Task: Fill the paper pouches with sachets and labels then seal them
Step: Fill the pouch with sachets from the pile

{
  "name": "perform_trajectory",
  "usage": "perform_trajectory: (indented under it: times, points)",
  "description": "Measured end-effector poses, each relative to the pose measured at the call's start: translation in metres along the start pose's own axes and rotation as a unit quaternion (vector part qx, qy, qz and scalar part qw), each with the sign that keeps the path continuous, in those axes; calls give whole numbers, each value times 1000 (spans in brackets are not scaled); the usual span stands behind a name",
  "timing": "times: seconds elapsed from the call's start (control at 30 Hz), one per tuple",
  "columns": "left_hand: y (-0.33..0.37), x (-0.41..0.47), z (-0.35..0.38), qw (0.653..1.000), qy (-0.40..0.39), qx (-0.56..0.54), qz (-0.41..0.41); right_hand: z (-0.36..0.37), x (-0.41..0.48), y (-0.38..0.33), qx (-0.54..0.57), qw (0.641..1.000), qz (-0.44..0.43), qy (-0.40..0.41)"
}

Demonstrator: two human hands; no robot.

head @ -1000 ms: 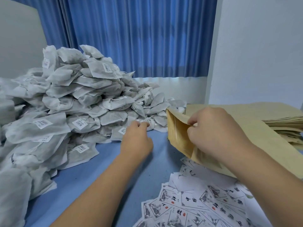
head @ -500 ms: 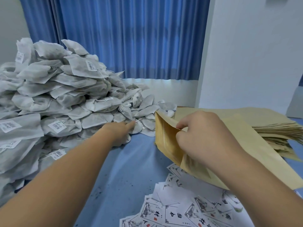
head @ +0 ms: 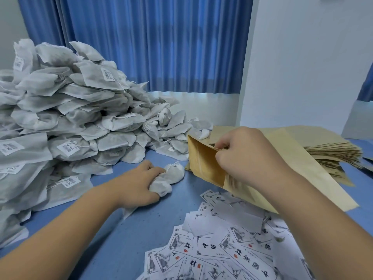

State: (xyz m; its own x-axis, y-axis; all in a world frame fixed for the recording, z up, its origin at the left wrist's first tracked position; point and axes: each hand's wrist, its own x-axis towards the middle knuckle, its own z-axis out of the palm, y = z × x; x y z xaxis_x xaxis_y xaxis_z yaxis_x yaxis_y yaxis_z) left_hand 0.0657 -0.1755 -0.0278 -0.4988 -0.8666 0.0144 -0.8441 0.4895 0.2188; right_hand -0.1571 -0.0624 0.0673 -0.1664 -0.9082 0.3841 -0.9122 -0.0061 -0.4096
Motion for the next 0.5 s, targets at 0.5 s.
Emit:
perform_trajectory:
  times: [0.5]
  points:
    - [50, -39, -40, 915, 252, -173, 264, 1, -1, -1, -21, 1000, -9, -5]
